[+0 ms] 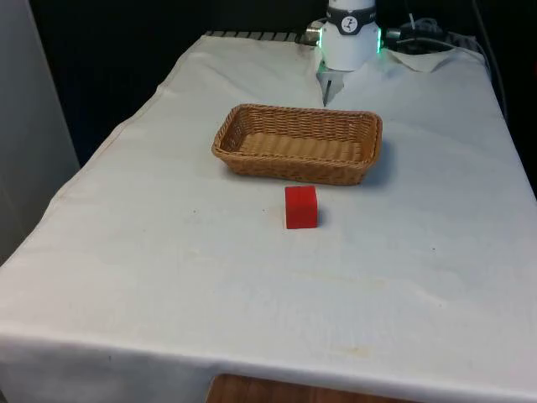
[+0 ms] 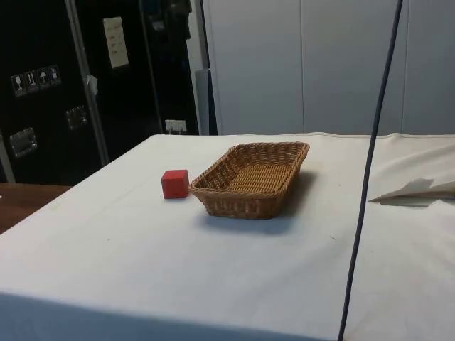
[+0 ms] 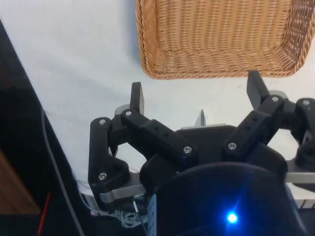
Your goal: Pick up the cube and place it into the basket.
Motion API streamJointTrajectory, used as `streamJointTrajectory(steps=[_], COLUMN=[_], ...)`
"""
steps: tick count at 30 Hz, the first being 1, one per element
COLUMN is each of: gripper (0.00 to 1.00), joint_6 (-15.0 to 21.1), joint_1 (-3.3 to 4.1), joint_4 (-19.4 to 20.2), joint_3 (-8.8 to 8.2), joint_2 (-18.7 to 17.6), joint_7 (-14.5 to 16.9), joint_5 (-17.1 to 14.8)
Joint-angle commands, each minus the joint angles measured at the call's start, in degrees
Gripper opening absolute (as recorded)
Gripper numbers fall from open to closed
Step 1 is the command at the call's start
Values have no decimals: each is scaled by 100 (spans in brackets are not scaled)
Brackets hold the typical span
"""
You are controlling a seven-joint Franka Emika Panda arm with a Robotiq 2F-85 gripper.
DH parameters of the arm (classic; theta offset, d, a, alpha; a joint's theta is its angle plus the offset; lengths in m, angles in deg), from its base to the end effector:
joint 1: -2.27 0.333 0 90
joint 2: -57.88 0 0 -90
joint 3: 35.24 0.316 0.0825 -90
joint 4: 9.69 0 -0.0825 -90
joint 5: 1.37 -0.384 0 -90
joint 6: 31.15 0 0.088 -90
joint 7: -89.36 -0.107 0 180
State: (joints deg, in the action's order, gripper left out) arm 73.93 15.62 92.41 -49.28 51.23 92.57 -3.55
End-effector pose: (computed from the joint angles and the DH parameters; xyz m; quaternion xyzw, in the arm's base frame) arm 0.5892 0.0011 0.4815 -0.9994 -0.0168 0.0301 0.0052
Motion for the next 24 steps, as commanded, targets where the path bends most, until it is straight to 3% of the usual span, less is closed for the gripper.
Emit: streamJointTrajectory(steps=[1, 10, 20, 24], gripper=[100, 100, 100, 100], joint_6=[6, 34, 206, 447], joint_1=[0, -40, -34, -29], joint_4=[-29, -447, -430, -350], joint_3=[0, 6, 0, 6], joint_2=[-34, -447, -464, -470], joint_7=[11, 246, 435, 584], joint_5=[0, -40, -11, 11])
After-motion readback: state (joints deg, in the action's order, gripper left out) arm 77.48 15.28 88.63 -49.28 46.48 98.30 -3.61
